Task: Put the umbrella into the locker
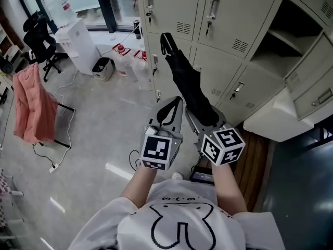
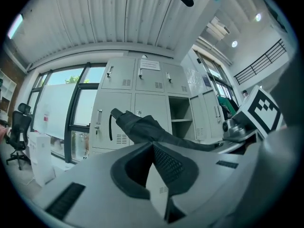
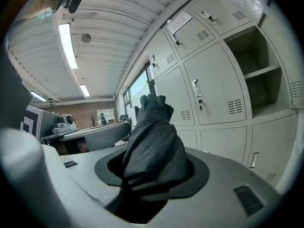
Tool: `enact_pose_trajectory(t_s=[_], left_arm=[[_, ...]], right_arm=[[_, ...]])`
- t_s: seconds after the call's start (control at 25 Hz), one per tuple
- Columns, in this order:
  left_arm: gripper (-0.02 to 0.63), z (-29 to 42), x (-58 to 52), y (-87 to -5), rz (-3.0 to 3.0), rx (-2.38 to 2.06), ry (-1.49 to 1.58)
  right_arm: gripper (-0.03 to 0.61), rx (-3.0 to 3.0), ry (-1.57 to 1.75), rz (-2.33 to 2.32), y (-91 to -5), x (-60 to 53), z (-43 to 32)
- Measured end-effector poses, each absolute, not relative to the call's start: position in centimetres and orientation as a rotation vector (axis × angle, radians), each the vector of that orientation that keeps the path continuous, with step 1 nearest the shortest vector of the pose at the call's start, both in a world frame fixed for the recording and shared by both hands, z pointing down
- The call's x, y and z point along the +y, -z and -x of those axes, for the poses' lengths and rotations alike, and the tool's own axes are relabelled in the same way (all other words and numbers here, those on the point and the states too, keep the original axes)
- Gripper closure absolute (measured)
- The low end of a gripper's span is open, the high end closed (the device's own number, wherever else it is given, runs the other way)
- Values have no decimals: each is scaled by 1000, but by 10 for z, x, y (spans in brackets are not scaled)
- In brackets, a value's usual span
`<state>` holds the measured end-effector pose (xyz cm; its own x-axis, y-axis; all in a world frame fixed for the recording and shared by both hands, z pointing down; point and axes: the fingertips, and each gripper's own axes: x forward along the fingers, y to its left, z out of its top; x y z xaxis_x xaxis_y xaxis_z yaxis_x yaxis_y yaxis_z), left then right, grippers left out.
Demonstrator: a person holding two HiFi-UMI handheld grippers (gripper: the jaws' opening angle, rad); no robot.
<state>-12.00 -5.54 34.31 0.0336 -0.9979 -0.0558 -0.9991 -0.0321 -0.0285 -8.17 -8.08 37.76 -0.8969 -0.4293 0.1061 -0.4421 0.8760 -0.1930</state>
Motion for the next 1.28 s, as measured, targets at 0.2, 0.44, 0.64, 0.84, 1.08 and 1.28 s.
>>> enact_pose_trajectory(t_s=[0.2,0.44,0.64,0.84,1.08,1.28], left_arm=[[591,91,-82,-348,2305,2053,-10],[591,69,-118,-351,2420,1946,1],[591,47,-160,-344,2526,1802,-9],[591,26,-196,-335,2620,1667,-29],[591,-4,-226,-335,2731,1503,-30],[591,-20,-242,-328,2773,1381,-57]], right_arm=[[365,-2966,-355,-826,-380,-109,49],[365,-2918,-400,-1000,-384,-142,18],[365,-2856,-408,-1173,-383,-172,-8],[365,-2786,-409,-1353,-374,-198,-40],[365,-2687,-434,-1572,-373,-220,-81],[364,-2610,-460,-1719,-377,-230,-103]])
